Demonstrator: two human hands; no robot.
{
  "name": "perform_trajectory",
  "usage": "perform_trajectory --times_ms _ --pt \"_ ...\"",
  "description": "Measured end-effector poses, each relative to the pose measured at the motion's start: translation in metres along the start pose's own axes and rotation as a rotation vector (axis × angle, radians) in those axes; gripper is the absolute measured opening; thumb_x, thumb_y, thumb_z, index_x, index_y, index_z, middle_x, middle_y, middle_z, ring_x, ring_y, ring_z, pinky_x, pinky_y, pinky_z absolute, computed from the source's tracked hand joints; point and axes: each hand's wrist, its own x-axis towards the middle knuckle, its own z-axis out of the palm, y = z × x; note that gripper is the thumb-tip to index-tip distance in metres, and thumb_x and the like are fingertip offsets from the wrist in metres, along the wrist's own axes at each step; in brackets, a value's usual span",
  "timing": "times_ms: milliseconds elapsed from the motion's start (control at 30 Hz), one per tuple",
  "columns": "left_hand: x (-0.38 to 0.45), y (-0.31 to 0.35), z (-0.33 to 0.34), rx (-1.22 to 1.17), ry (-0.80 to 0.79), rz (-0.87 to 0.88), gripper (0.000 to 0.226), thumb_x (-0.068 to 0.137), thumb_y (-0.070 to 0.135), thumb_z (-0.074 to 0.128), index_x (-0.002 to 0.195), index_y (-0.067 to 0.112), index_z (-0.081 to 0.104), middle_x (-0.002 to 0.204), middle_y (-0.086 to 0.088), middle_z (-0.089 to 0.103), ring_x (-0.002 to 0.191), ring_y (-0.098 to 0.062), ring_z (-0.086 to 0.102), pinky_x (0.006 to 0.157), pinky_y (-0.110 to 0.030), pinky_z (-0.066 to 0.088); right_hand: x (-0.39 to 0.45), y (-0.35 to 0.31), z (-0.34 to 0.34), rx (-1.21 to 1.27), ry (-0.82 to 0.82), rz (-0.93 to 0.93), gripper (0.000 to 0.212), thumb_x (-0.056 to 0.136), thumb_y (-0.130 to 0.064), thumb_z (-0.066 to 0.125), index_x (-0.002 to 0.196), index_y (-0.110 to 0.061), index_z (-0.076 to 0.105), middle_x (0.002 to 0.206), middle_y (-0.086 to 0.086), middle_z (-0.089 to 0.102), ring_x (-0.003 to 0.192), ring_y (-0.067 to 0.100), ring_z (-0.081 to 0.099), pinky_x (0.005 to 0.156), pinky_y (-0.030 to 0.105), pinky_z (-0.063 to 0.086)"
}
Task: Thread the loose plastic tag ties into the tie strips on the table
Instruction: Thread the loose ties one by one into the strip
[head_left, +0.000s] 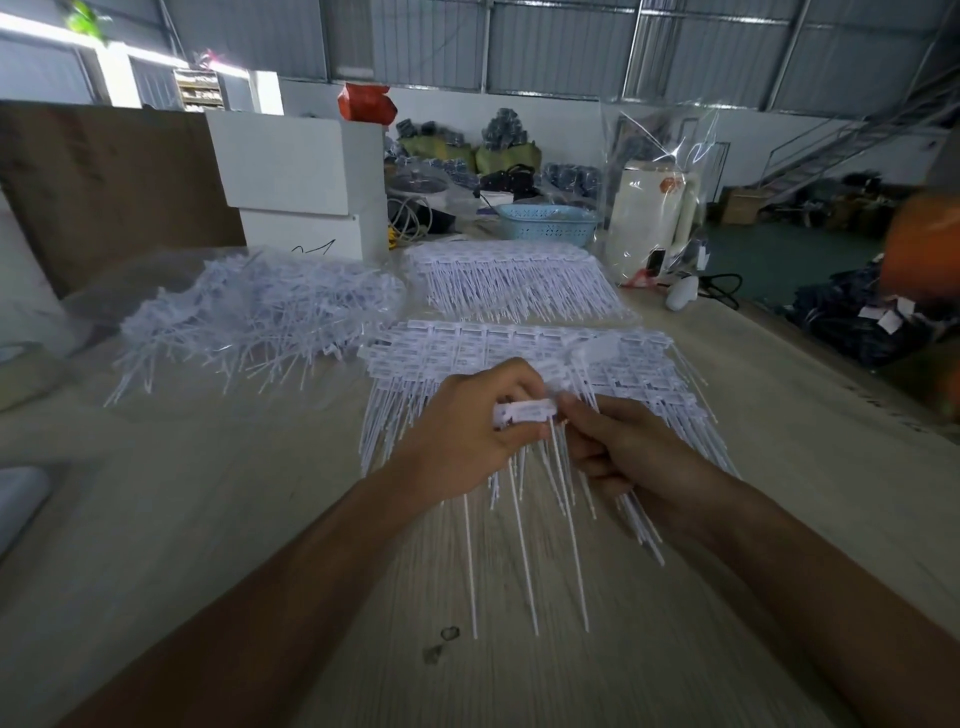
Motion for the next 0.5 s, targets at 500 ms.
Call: perform_trajectory --times_ms 500 --pt "-0.001 -0.007 -0.007 0.239 -0.045 0.014 0.034 0.091 0.027 0.070 0.125 0.026 0.065 0.120 0.005 0.068 0.111 -0.015 0.061 0.093 -0.041 0.050 0.001 -0.004 -0.007 0.092 0.094 -0.004 0.032 0.091 -0.045 0.065 0.074 -0.021 0.053 0.061 -0.005 0.023 0.046 0.008 0.022 0.039 0.021 0.021"
